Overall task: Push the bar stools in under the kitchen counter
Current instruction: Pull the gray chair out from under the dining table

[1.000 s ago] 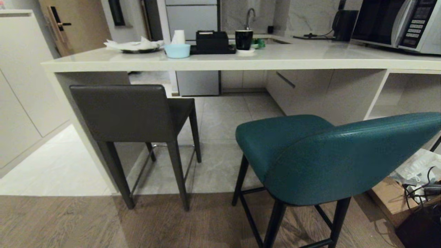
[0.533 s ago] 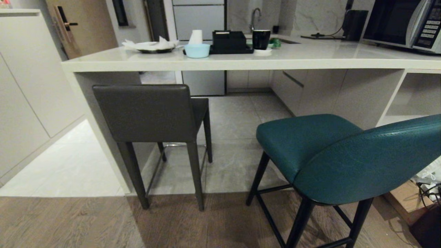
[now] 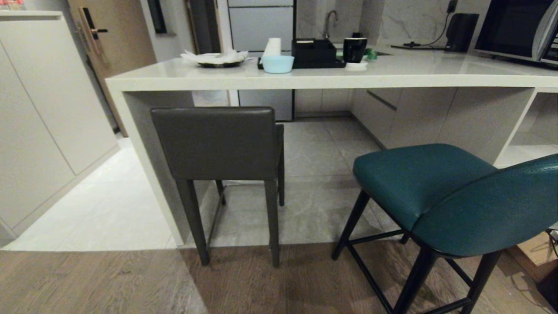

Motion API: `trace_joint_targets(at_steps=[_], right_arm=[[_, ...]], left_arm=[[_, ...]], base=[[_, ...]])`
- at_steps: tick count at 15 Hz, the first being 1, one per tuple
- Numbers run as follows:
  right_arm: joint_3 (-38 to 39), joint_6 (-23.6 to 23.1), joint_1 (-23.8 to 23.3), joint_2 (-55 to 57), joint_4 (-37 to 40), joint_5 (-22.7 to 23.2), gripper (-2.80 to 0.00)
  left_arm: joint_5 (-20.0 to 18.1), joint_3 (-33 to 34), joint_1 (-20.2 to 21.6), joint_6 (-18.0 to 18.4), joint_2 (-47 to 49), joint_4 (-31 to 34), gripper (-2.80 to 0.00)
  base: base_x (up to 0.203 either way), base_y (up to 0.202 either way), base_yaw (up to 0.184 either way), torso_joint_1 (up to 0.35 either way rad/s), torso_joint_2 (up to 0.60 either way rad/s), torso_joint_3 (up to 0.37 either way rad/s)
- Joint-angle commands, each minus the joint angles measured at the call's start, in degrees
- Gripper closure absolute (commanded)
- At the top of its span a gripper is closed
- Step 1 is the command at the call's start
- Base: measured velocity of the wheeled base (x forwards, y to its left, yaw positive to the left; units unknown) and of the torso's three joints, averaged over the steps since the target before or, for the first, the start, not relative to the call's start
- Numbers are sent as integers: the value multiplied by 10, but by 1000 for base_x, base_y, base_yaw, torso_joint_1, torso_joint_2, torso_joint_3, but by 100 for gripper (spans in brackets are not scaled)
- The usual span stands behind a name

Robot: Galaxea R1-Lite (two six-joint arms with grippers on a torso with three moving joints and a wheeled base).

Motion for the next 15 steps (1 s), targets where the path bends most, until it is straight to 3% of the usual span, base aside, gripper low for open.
trace_joint_targets(at_steps=[1, 15], right_arm=[[0, 0, 0, -1, 0, 0, 0], [0, 1, 0, -1, 0, 0, 0]], left_arm=[[0, 0, 0, 0, 0, 0, 0], [1, 0, 1, 2, 0, 1, 0]], base=[[0, 195, 0, 4, 2, 4], [0, 188, -1, 2, 2, 2]])
